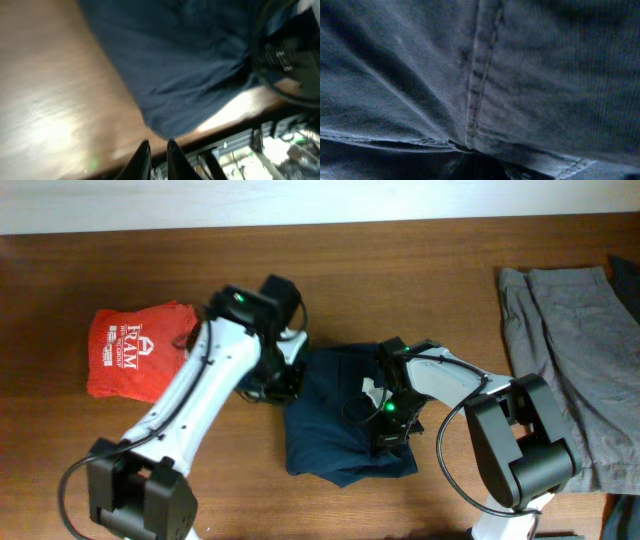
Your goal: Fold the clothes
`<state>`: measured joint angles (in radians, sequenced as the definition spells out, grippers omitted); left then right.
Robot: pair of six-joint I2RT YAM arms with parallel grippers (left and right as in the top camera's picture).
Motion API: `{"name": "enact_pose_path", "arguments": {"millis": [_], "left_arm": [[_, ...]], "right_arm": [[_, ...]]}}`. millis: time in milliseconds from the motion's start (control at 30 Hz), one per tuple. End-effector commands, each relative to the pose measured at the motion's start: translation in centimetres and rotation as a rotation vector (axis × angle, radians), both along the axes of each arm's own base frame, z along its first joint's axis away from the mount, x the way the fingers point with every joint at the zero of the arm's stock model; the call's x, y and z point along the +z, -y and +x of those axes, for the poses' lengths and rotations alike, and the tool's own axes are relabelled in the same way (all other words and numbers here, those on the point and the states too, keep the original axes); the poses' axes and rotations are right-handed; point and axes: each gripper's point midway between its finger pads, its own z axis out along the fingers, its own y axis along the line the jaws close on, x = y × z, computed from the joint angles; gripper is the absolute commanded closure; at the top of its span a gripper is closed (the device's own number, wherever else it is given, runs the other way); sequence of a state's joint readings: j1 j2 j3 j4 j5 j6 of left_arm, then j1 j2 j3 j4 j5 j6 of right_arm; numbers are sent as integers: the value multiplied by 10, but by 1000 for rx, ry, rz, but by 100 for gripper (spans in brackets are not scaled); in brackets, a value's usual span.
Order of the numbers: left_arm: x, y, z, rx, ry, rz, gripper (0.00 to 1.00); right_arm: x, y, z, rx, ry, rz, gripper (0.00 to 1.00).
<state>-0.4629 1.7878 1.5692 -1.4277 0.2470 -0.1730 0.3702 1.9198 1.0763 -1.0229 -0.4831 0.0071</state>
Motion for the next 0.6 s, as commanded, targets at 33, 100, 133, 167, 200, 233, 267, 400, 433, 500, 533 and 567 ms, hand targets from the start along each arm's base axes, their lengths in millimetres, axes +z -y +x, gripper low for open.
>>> {"name": "enact_pose_path", "arguments": {"millis": [33, 100, 133, 167, 200, 233, 267, 400, 433, 500, 533, 567], "left_arm": [[-40, 19, -28, -1, -91, -80, 87], [-54, 24, -30, -10, -83, -101, 87], [-60, 25, -31, -14, -78, -104, 87], [-67, 25, -33, -17, -80, -103, 87], [-73, 23, -37, -19, -88, -97, 87], [-79, 19, -41, -18, -100, -83, 87], [-86, 14, -46, -19, -111, -59, 87], [-114, -14, -67, -27, -154, 59, 88], [-121, -17, -73, -26, -169, 66, 88], [-133, -20, -78, -26, -178, 71, 89], [-138, -21, -80, -26, -178, 71, 90], [-141, -21, -80, -26, -178, 71, 91]], "right_arm": [[8, 1, 16, 24, 80, -31, 96], [22, -4, 20, 19, 102, -3, 96], [27, -4, 21, 19, 110, 1, 96], [34, -5, 23, 18, 121, 5, 96], [41, -5, 24, 18, 130, 9, 96], [46, -6, 24, 17, 136, 13, 96], [54, -6, 25, 16, 150, 21, 96], [79, -12, 33, 12, 217, 62, 95], [84, -13, 35, 12, 237, 69, 95], [90, -15, 41, 11, 275, 83, 95], [91, -17, 46, 11, 294, 90, 95], [91, -18, 48, 10, 305, 95, 95]]}}
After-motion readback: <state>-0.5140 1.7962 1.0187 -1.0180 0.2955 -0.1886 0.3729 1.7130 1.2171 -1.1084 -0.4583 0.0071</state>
